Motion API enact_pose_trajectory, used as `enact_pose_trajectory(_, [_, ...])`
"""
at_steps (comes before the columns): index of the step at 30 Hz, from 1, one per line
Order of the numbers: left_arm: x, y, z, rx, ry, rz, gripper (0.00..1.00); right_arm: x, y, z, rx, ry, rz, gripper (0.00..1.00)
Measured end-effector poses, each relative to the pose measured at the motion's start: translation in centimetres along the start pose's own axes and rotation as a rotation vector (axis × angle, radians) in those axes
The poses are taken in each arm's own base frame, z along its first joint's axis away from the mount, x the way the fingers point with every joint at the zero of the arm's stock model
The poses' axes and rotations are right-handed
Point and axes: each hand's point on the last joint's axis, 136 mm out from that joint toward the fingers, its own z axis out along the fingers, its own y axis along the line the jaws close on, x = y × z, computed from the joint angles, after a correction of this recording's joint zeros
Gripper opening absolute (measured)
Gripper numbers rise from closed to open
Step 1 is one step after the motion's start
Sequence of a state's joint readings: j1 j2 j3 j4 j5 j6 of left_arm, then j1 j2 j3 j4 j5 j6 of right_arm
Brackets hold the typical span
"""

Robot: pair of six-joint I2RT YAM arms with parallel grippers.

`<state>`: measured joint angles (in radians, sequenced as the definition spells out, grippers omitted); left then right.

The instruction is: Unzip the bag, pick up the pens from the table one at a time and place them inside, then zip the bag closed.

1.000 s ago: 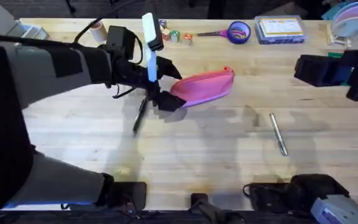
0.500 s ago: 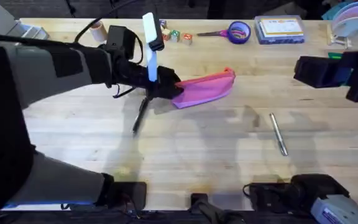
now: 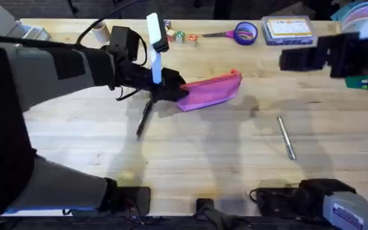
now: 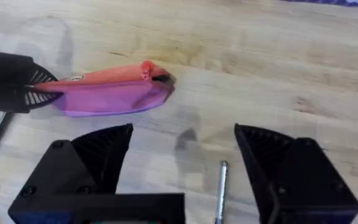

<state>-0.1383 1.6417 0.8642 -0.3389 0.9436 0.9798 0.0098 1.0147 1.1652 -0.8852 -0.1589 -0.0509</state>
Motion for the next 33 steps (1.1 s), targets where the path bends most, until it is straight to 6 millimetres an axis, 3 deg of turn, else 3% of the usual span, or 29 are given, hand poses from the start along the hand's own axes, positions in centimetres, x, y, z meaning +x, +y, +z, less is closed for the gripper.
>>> enact_pose_trajectory(7, [0.0, 0.0, 0.0, 0.000, 0.000, 0.000, 0.042, -2.7, 1.2, 3.2, -0.063, 0.077, -0.021, 0.997])
enact_pose_trajectory(17, [0.0, 0.0, 0.0, 0.000, 0.000, 0.000, 0.043, -3.8, 2.6, 8.9, -0.111, 0.132, -0.041, 0.996])
enact_pose_trajectory(26, [0.0, 0.0, 0.0, 0.000, 0.000, 0.000, 0.043, -3.6, 3.0, 9.2, -0.119, 0.144, -0.027, 0.998])
enact_pose_trajectory(33, [0.0, 0.0, 0.0, 0.000, 0.000, 0.000, 0.043, -2.4, 4.3, 11.8, -0.145, 0.213, -0.040, 0.998])
